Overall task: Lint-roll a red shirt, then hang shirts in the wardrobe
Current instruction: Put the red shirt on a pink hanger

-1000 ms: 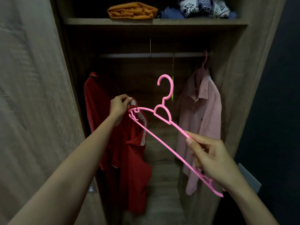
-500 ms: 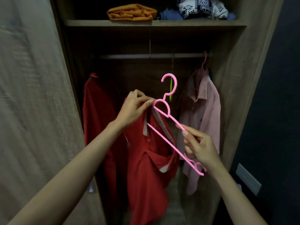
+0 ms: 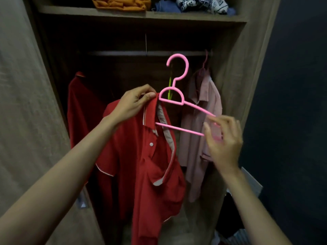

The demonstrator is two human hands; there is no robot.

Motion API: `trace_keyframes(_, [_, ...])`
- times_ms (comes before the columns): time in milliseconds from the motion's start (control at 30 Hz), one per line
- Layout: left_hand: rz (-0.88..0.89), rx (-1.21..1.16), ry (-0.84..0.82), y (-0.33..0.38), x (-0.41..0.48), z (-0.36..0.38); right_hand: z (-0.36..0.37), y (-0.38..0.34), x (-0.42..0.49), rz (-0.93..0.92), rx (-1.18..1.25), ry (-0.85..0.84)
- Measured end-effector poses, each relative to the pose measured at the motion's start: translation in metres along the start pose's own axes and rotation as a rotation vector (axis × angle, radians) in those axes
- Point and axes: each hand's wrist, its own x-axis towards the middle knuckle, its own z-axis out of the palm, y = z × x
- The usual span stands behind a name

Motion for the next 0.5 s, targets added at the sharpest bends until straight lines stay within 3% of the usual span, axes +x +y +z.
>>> trace_keyframes(67, [-0.004,-0.034,0.013,0.001,-0.001,0.0,0.013,-0.024,-0.032,0.043,0.075,-0.047])
trace_keyframes(200, [-0.002,-0.099,0.049,0.007,-0.003,-0.007,0.059,-0.034,-0.09,0.586,0.012,-0.354])
trace_keyframes(267, [0.003,-0.105,0.059,0.009,-0.005,-0.013,0.078,-0.02,-0.103,0.726,0.01,-0.459])
trace_keyframes(367, [0.021,-0.097,0.054,0.005,-0.011,-0.022,0.087,0.004,-0.105,0.804,0.045,-0.542])
trace_keyframes(500, [0.021,-0.065,0.057,-0.012,-0.023,-0.028,0.07,0.034,-0.089,0.811,0.134,-0.498])
